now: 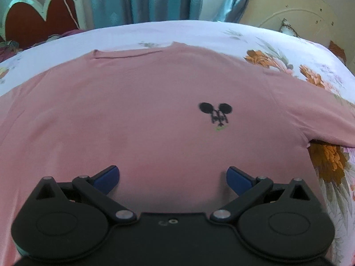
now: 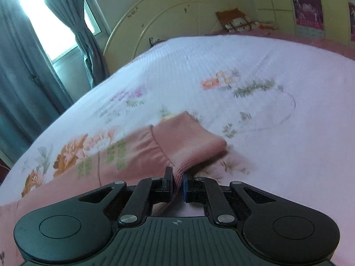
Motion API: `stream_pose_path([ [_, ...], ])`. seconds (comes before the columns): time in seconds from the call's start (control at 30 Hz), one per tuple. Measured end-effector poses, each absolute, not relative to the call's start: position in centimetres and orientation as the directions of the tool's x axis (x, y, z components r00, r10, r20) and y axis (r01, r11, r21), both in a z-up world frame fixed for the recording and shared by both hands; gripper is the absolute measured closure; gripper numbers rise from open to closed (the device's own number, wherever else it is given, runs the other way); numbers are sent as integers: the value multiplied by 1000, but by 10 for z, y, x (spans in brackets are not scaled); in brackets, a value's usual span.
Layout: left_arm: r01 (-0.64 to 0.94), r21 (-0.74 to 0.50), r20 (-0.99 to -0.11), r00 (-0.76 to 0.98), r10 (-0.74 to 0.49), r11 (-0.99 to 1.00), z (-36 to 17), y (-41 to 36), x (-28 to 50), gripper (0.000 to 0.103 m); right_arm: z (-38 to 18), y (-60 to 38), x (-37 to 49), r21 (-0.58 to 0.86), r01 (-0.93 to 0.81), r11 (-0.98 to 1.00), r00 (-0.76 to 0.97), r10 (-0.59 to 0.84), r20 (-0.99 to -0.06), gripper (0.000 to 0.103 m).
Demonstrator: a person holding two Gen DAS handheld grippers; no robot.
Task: Fold small clothes
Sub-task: 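Fold the held sleeve and side across the shirt body, open right gripper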
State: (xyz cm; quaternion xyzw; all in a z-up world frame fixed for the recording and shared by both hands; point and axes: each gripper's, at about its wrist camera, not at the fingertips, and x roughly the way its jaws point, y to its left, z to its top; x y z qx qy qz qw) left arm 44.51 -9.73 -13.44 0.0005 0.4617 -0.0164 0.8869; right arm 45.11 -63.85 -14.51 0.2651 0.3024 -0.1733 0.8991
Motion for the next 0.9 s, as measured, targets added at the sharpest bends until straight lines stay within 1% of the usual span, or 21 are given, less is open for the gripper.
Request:
stream_pose_path([
  [0.17, 4, -53, -828, 559, -46, 999, -134, -71, 438, 0, -130, -608, 462, 357, 446, 821, 764, -142, -629, 96],
  [0.27, -2, -91, -828, 556, -74, 996, -133, -52, 432, 0, -114, -573, 475, 322, 376, 869, 787, -116, -606, 96],
  [0.4, 14, -88, -829, 554, -81, 996, -132, -30, 423, 0, -96, -507, 502, 305, 259, 917, 810, -34, -585, 96],
  [0.47, 48, -143, -821, 552, -145, 989, -130, -14, 419, 1, -87, -464, 513, 301, 183, 936, 815, 27, -579, 96],
  [0.57, 35, -175, -800, 577, -163, 984, -124, 15, 413, 1, -79, -384, 523, 254, 48, 966, 814, 110, -571, 96],
  [0.73, -17, -207, -769, 621, -152, 978, -110, 80, 406, 1, -88, -246, 529, 167, -179, 970, 775, 244, -583, 96],
  [0.9, -94, -220, -761, 639, -110, 971, -104, 137, 399, 1, -122, -138, 529, 87, -356, 930, 700, 328, -634, 96],
])
